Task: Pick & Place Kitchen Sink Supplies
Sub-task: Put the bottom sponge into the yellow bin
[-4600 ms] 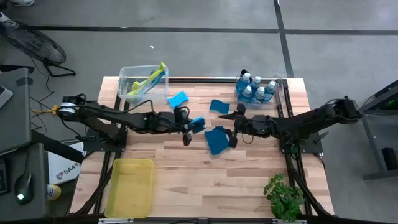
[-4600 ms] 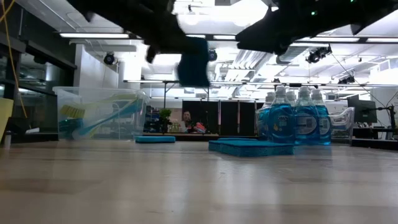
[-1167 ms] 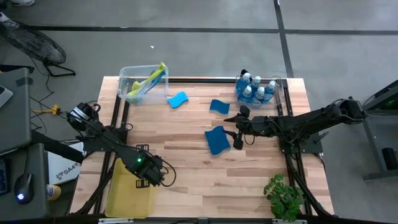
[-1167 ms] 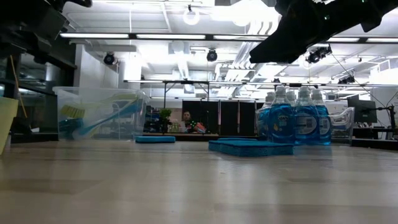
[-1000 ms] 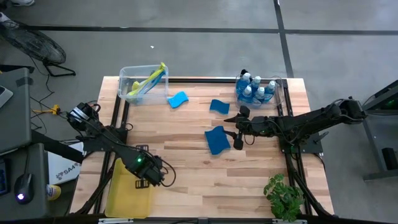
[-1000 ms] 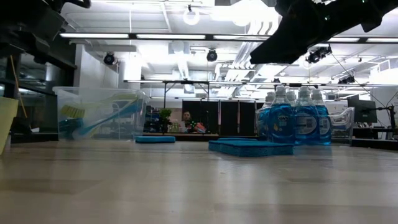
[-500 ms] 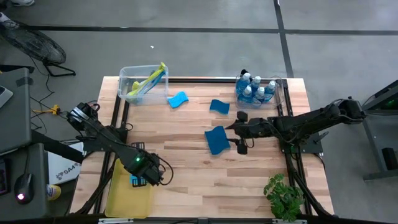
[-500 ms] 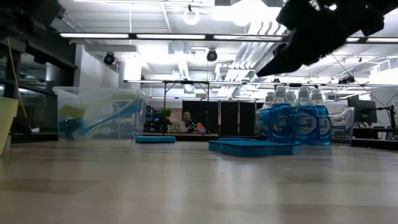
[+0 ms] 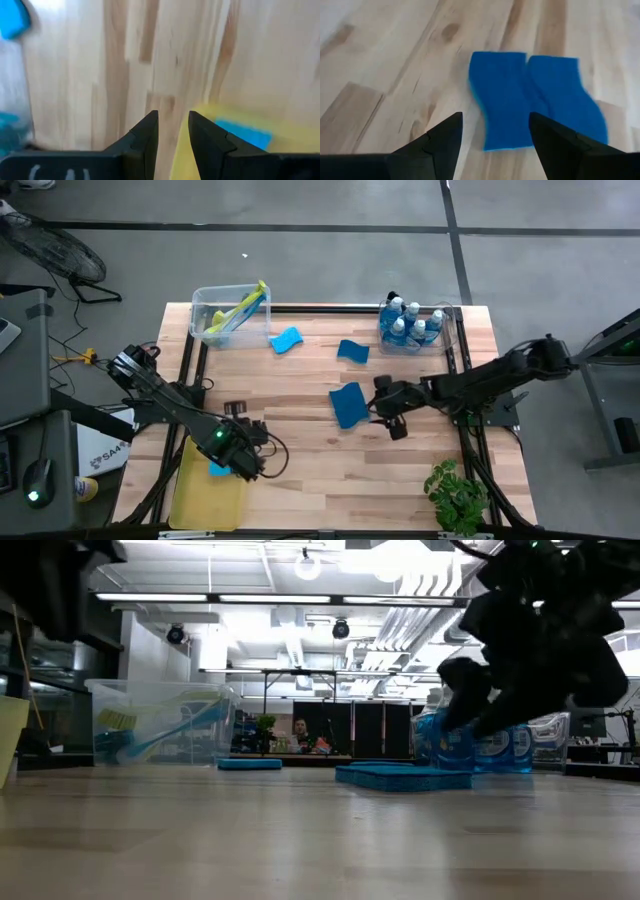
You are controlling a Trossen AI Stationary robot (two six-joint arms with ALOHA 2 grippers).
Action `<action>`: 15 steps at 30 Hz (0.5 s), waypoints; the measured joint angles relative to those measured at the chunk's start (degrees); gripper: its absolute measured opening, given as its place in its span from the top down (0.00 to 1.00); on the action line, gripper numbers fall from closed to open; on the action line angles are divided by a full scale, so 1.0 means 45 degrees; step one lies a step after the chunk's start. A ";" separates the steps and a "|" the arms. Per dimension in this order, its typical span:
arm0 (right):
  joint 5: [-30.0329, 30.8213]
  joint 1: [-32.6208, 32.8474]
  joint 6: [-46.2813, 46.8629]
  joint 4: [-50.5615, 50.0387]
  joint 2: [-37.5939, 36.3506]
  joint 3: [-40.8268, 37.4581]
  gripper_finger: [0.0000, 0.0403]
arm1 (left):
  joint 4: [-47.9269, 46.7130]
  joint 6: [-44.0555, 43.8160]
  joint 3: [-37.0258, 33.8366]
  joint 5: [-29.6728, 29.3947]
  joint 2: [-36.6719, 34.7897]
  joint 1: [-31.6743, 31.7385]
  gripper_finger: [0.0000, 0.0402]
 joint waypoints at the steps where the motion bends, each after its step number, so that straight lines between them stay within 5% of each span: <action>1: -0.0061 0.0000 -0.0105 0.0043 0.0163 0.0000 0.45 | 0.0219 0.0009 0.0000 -0.0360 0.0000 0.0000 0.75; 11: 0.0104 0.0008 -0.0824 0.1298 0.2584 0.0005 0.49 | 0.3732 0.0292 -0.0062 -0.4959 0.0003 0.0012 0.75; 15: 0.0435 0.0010 -0.0773 0.1778 0.3051 0.0019 0.50 | 0.6906 0.2054 -0.0635 -0.5545 0.0005 0.0363 0.75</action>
